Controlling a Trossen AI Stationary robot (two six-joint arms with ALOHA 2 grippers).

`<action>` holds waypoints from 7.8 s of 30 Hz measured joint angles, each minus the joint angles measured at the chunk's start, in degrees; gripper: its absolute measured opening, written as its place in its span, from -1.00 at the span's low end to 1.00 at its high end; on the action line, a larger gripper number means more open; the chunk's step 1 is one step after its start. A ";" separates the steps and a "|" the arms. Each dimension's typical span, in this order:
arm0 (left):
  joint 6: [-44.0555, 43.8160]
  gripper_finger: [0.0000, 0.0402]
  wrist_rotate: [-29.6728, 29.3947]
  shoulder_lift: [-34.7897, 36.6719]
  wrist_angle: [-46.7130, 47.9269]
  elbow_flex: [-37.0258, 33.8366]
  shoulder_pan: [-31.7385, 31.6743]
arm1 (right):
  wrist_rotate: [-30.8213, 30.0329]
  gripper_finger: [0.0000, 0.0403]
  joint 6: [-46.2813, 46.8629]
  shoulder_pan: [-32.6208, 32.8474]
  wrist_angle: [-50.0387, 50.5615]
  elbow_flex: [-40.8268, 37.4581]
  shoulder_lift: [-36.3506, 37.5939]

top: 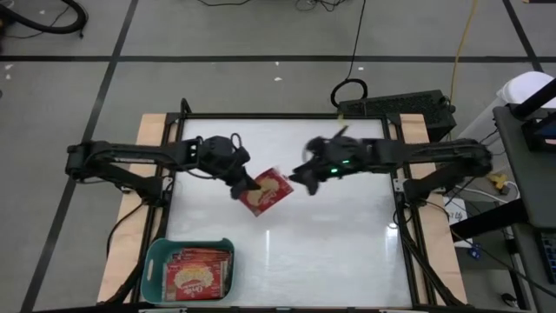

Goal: Sort popcorn bags into baskets
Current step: Put the red popcorn bag into the green bin

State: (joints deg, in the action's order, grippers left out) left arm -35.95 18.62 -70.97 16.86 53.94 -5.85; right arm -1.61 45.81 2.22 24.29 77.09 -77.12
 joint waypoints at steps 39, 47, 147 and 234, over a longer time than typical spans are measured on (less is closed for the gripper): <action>-10.59 -0.85 -1.56 6.48 8.71 -0.01 9.35 | 21.38 0.35 -11.42 -4.00 -7.47 2.45 -11.89; -10.65 -0.85 -3.71 6.48 8.30 -0.01 10.88 | 21.27 0.35 -10.62 -3.98 -10.16 2.39 -13.93; 0.71 0.06 -34.70 11.12 -27.72 -0.06 9.91 | 2.26 -0.92 6.71 -8.71 -60.07 -31.14 12.52; -28.24 -0.92 -7.36 39.68 23.97 -0.03 32.33 | 1.74 -0.07 2.89 0.76 -55.52 -12.12 -11.21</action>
State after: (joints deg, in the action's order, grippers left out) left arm -64.19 11.27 -31.29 40.83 53.91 26.49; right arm 0.14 48.70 2.98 -31.23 64.97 -88.33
